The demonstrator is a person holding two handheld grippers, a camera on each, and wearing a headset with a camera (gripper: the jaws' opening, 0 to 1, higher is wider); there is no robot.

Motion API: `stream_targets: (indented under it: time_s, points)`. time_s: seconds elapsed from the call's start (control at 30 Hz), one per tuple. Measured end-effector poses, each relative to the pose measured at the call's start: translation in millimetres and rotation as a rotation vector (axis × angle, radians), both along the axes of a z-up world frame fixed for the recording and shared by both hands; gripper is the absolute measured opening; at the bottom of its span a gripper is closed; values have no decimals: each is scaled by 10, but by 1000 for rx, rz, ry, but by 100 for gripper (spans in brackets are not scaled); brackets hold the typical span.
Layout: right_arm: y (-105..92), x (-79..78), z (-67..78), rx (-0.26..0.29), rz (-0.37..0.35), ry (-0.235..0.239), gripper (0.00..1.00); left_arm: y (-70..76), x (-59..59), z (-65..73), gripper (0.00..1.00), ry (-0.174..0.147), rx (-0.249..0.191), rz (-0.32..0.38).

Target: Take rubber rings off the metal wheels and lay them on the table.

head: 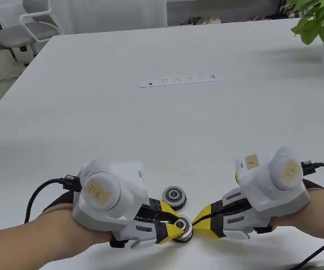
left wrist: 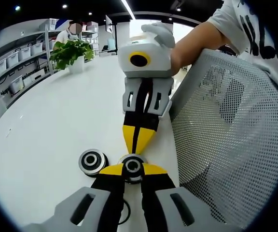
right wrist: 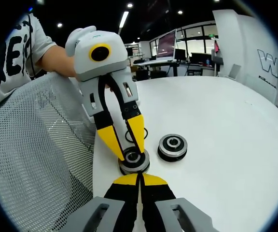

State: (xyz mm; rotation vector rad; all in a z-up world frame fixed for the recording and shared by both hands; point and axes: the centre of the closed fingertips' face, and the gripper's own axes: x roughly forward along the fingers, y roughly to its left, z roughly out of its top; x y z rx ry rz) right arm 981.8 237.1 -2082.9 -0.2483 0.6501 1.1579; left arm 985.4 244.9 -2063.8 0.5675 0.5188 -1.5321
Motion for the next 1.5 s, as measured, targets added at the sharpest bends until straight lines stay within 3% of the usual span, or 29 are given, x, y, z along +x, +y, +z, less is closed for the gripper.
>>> stream_targets:
  time_s: [0.2,0.4,0.7,1.5]
  points:
    - [-27,14,10,34,-47,61,0,3,3,-2,7,1,1,1]
    - [-58,65,53,79,-95,91,0,0,9,-5,7,1,1,3]
    - [-43,95,106,126,-127,114,0,-10,12,-7,7,1,1,7]
    - [18,81,198,161,-126,114,0,-21,20,-2,7,-12,13,12]
